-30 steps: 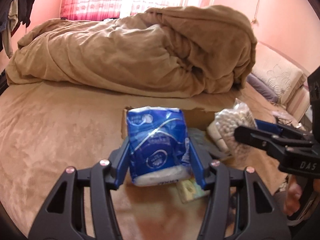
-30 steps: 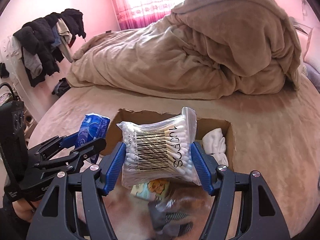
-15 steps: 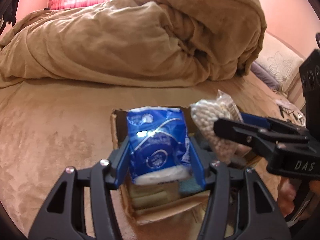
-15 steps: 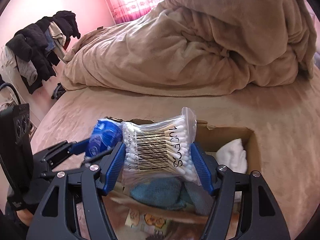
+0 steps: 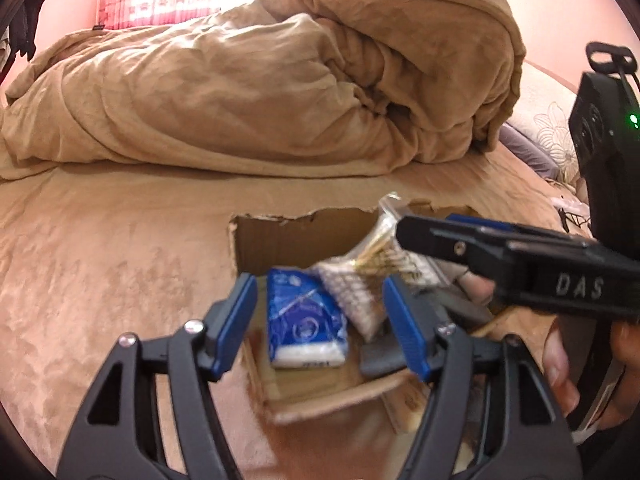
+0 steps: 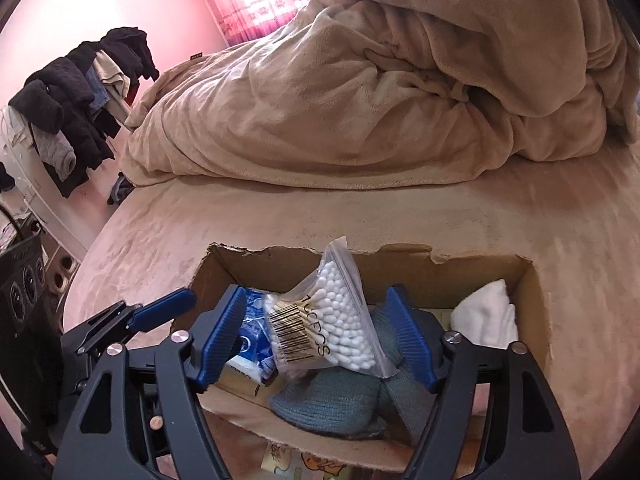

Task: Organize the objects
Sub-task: 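Lower the tissue pack and cotton-swab bag into the box and release both, then grasp the dark grey sock with the right tool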

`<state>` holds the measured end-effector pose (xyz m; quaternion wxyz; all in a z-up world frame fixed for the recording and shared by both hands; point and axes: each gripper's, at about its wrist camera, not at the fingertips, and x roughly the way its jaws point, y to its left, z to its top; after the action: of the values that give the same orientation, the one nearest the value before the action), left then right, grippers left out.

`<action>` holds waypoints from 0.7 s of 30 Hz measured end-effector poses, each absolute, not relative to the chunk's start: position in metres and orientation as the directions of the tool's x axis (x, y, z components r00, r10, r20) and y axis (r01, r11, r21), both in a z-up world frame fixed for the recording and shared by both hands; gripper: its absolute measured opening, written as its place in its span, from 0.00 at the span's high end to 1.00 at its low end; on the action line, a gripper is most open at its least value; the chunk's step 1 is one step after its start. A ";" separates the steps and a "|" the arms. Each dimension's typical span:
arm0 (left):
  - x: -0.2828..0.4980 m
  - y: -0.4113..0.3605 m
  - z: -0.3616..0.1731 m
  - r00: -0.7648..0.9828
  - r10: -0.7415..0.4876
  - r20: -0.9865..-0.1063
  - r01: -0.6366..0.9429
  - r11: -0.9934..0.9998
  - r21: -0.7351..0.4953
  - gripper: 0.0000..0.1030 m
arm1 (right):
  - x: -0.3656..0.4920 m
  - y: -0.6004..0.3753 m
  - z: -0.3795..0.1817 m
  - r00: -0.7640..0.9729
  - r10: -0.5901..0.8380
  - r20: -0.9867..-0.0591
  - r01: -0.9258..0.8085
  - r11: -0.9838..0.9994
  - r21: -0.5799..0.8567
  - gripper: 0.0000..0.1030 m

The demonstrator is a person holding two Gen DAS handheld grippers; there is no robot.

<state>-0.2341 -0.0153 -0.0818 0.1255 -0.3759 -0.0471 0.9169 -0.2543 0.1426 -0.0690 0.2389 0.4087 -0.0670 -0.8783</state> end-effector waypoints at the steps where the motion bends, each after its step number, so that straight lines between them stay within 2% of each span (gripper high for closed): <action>1: -0.230 -0.015 -0.080 -0.690 0.262 -0.675 -0.193 -0.965 -0.177 0.35 | -0.252 0.144 -0.067 -0.554 -0.472 -0.686 0.364 -0.878 0.310 0.26; 4: -0.215 -0.017 -0.074 -0.707 0.235 -0.667 -0.173 -0.972 -0.159 0.30 | -0.242 0.148 -0.061 -0.562 -0.465 -0.684 0.365 -0.882 0.299 0.26; 10: -0.179 -0.028 -0.055 -0.735 0.221 -0.641 -0.125 -0.973 -0.193 0.28 | -0.211 0.161 -0.038 -0.599 -0.442 -0.667 0.373 -0.892 0.256 0.26; 21: -0.106 -0.016 -0.010 -0.775 0.236 -0.586 -0.136 -0.968 -0.211 0.19 | -0.144 0.178 -0.009 -0.621 -0.438 -0.650 0.421 -0.886 0.194 0.26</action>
<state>-0.1059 -0.0158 -0.0100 0.0991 -0.3201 -0.0785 0.9389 -0.1442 0.1777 -0.0088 0.2385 0.3641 -0.0113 -0.9002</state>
